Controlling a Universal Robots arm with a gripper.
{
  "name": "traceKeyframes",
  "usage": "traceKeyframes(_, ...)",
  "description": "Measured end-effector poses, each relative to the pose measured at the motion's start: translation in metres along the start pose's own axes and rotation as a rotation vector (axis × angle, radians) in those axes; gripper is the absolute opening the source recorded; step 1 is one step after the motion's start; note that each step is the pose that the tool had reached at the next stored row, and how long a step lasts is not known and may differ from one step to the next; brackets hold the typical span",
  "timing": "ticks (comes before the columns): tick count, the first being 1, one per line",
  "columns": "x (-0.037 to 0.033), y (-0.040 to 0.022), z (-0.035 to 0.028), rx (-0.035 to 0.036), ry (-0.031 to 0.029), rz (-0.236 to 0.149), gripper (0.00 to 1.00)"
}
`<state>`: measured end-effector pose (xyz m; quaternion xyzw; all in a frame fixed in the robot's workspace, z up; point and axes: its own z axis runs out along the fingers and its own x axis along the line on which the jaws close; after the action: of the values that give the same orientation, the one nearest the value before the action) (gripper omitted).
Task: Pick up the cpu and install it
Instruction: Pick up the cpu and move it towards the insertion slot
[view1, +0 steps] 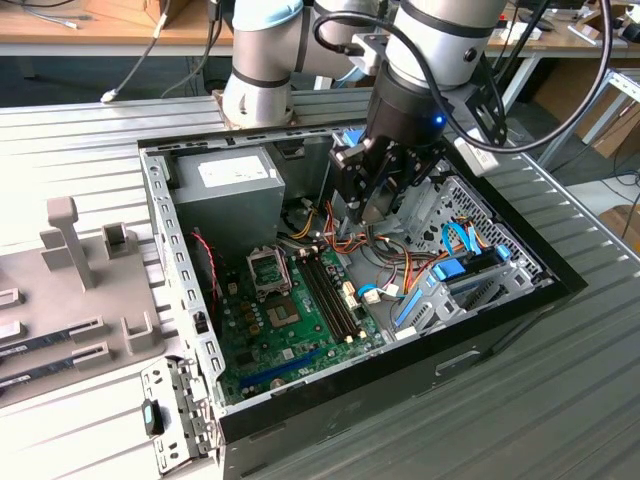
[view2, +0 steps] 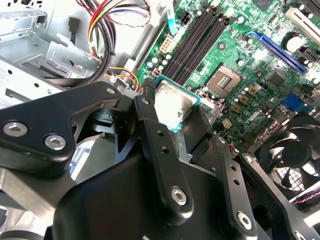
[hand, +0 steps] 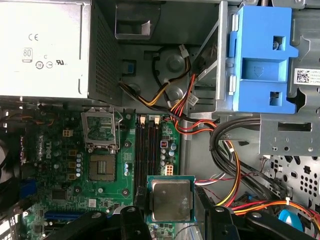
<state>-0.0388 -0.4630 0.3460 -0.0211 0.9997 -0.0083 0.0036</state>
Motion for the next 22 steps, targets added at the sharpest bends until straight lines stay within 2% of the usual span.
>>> traceKeyframes(22,0.0009,-0.0018,0.0039,0.0001,0.0,0.0,0.47)
